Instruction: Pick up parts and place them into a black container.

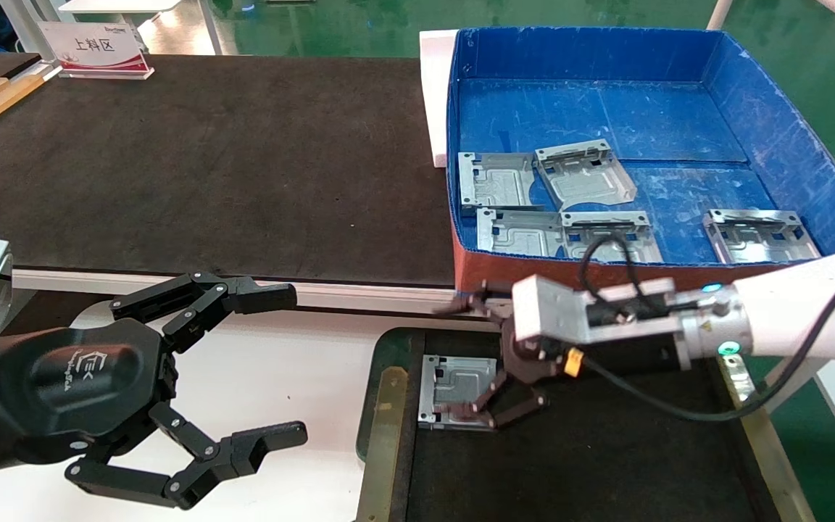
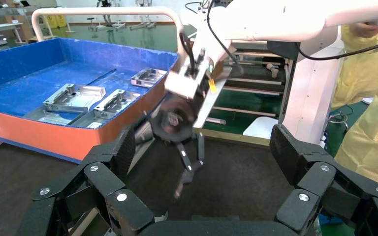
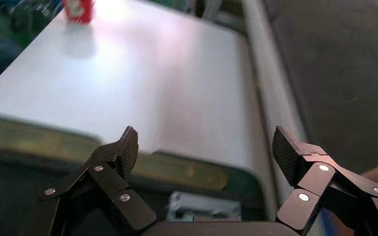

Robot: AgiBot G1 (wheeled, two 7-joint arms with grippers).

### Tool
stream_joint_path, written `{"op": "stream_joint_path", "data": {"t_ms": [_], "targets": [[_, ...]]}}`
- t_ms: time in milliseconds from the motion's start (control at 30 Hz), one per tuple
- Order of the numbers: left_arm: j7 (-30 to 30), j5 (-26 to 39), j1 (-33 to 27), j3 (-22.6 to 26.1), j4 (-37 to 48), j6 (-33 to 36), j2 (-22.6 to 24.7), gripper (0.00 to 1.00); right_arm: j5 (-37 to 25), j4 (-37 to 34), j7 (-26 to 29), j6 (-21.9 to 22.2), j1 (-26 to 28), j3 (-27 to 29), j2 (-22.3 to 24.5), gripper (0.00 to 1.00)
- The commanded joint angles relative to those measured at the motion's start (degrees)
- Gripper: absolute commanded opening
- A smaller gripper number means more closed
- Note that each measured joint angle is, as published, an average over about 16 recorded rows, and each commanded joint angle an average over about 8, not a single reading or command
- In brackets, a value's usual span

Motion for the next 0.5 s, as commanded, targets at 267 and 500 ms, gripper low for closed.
{"op": "stream_joint_path", "data": {"t_ms": [267,500], "targets": [[0.00,0.00,0.00,0.00,0.00,0.00,0.00,1.00,4.16,8.35,5.85,0.98,-4.33,2.69,3.97,1.00],[0.00,0.00,0.00,0.00,0.00,0.00,0.00,1.00,7.90,15.81,11.08,1.86,-8.19,5.09,7.52,1.00]]}}
